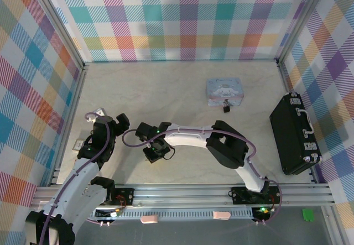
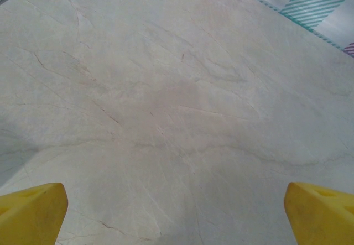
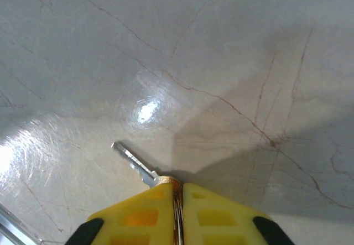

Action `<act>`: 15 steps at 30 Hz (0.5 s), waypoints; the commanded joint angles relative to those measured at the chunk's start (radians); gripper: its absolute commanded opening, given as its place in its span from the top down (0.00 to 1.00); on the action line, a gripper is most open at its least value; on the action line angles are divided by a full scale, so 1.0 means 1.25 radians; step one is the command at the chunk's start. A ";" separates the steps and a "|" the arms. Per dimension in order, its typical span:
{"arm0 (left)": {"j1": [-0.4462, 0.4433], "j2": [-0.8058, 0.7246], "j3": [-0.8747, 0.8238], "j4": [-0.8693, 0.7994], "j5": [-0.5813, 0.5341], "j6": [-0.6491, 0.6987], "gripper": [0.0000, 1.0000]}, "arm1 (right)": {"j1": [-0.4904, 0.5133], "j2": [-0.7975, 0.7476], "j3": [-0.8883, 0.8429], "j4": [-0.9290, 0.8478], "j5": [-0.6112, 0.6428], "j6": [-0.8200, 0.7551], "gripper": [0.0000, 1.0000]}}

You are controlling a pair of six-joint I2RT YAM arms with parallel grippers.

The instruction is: Unlock the padlock with the key

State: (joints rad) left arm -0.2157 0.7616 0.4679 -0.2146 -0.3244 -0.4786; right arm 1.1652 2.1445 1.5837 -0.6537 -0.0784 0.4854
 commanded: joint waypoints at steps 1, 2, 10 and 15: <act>-0.007 -0.003 -0.007 -0.004 -0.005 -0.001 0.00 | -0.005 -0.048 -0.042 0.005 0.039 0.009 0.95; -0.007 -0.001 -0.007 -0.002 -0.002 0.000 0.00 | -0.012 -0.065 -0.056 0.019 0.043 0.013 0.96; -0.006 0.031 0.016 0.030 0.099 -0.002 0.00 | -0.131 -0.242 -0.224 0.180 0.028 0.057 1.00; -0.008 0.109 0.082 0.052 0.307 -0.033 0.00 | -0.244 -0.361 -0.351 0.310 -0.008 0.137 1.00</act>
State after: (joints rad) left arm -0.2157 0.8696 0.5083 -0.2020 -0.1139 -0.4866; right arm 0.9127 1.7630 1.2102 -0.3965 -0.0517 0.5755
